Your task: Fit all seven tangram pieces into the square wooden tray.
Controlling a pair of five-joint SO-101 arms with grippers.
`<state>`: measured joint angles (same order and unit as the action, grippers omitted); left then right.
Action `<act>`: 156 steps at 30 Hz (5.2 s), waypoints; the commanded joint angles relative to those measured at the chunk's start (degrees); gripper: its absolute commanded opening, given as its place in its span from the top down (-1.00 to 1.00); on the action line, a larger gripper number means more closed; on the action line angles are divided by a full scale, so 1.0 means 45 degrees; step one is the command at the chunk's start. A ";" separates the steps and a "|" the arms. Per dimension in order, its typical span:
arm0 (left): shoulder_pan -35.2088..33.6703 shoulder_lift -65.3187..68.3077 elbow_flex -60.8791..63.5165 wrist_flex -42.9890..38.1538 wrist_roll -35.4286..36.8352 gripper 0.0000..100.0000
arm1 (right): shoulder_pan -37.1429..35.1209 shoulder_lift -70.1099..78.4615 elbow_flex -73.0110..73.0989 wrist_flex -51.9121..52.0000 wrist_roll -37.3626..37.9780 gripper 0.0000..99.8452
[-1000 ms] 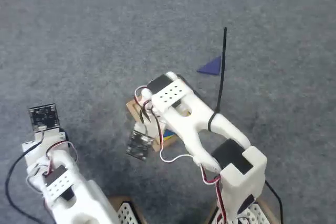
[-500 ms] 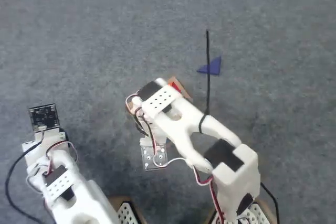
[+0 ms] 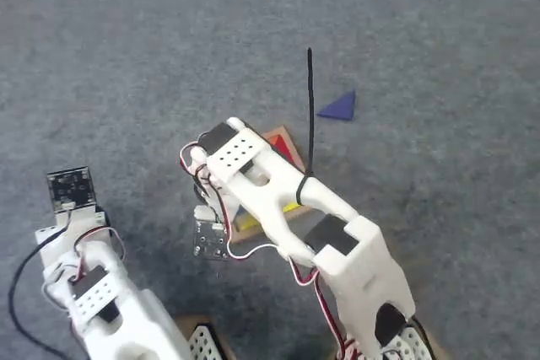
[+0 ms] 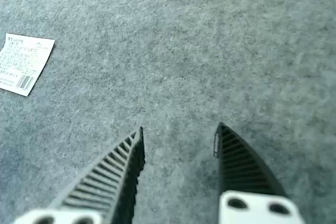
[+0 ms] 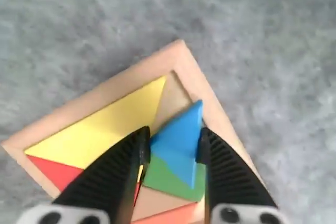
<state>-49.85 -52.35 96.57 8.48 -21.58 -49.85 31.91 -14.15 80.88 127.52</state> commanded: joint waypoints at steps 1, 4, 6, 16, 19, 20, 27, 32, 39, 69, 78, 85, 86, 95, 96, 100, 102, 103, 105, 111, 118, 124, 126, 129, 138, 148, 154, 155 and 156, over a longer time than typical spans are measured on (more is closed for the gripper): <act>-0.0020 0.0039 -0.0166 0.0078 -0.0098 0.59 | 0.0049 -0.0264 -0.0899 -0.0068 -0.0234 0.71; 0.0000 0.0039 -0.0166 0.0078 -0.0098 0.59 | 0.0049 -0.0264 -0.0879 -0.0049 -0.0234 0.71; 0.0000 0.0039 -0.0166 0.0078 -0.0098 0.59 | 0.0049 -0.0264 -0.0899 0.0225 -0.0156 0.71; 0.0000 0.0039 -0.0166 0.0078 -0.0098 0.59 | -0.0010 -0.0283 -0.0918 0.1045 0.0020 0.56; 0.0000 0.0039 -0.0166 0.0078 -0.0098 0.59 | -0.0010 -0.0264 -0.1289 0.0967 -0.0332 0.56; 0.0000 0.0039 -0.0166 0.0078 -0.0098 0.59 | 0.0029 -0.0264 -0.1563 0.0967 -0.0508 0.56; 0.0059 0.0078 -0.0186 0.0078 -0.0567 0.59 | 0.1201 -0.0283 -0.5079 0.1963 -0.3477 0.56; 0.0234 0.0039 -0.0205 0.0332 -0.0957 0.59 | 0.1924 -0.0283 -0.9006 0.4679 -0.6974 0.56; 0.0234 0.0039 -0.0205 0.0332 -0.0957 0.59 | 0.3546 -0.1241 -1.2698 0.4972 -1.4867 0.73; 0.0234 0.0098 -0.0205 0.0332 -0.0957 0.59 | 0.1612 -1.1477 1.1917 -0.6261 -2.6979 0.81; 0.0234 0.0098 -0.0205 0.0332 -0.0977 0.59 | 0.0400 -0.8821 0.9455 -0.7277 -3.1629 0.81; 0.0234 0.0098 -0.0205 0.0332 -0.0977 0.59 | -0.1201 -0.7414 0.7717 -0.7394 -3.1863 0.81; 0.0234 0.0098 -0.0205 0.0332 -0.0977 0.59 | -0.1221 -0.7140 0.7482 -0.7394 -3.1863 0.81; 0.0215 0.0098 -0.0205 0.0332 -0.0977 0.59 | -0.1280 -0.5167 0.6545 -0.7277 -3.1902 0.81; 0.0215 0.0098 -0.0205 0.0332 -0.0977 0.59 | -0.1280 -0.5167 0.6584 -0.7238 -3.1902 0.81; 0.0215 0.0098 -0.0205 0.0332 -0.0977 0.59 | -0.1299 -0.5128 0.6564 -0.6613 -3.1902 0.81; 0.0215 0.0098 -0.0205 0.0332 -0.0977 0.59 | -0.1397 -0.5050 0.6564 -0.6574 -3.1883 0.81; 0.0215 0.0098 -0.0205 0.0332 -0.0977 0.59 | -0.1436 -0.5031 0.6584 -0.6574 -3.1883 0.81; 0.0215 0.0098 -0.0205 0.0332 -0.0977 0.59 | -0.1631 -0.5050 0.6701 -0.6554 -3.1824 0.81; 0.0215 0.0098 -0.0205 0.0332 -0.0977 0.59 | -0.2002 -0.5206 0.7209 -0.6535 -3.1766 0.81; 0.0215 0.0098 -0.0205 0.0332 -0.0977 0.59 | -0.1983 -0.5128 0.7248 -0.6105 -3.1277 0.81; 0.0215 0.0098 -0.0205 0.0332 -0.0977 0.59 | -0.1924 -0.5050 0.7482 -0.5812 -3.1258 0.81; 0.0215 0.0098 -0.0205 0.0332 -0.0977 0.59 | -0.1924 -0.5148 0.7736 -0.5851 -3.1238 0.81; 0.0215 0.0098 -0.0205 0.0332 -0.0977 0.59 | -0.1944 -0.5324 0.7736 -0.5812 -3.1160 0.81; 0.0215 0.0098 -0.0205 0.0332 -0.0977 0.59 | -0.1436 -0.8821 0.8498 -0.5597 -3.0339 0.81; 0.0215 0.0098 -0.0205 0.0332 -0.0977 0.59 | 0.2647 -0.9211 0.9553 -0.6359 -2.9284 0.80; 0.0215 0.0098 -0.0205 0.0332 -0.0977 0.59 | 0.3897 -0.7492 0.9534 -0.7394 -2.9070 0.80; 0.0215 0.0098 -0.0205 0.0332 -0.0977 0.59 | 0.4151 -0.7336 0.9534 -0.7590 -2.9070 0.80; 0.0215 0.0098 -0.0205 0.0332 -0.0977 0.59 | 0.4386 -0.7179 0.9534 -0.7805 -2.9070 0.80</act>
<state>-49.14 -52.35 96.57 9.54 -25.10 -33.32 -0.62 29.19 48.70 -3.74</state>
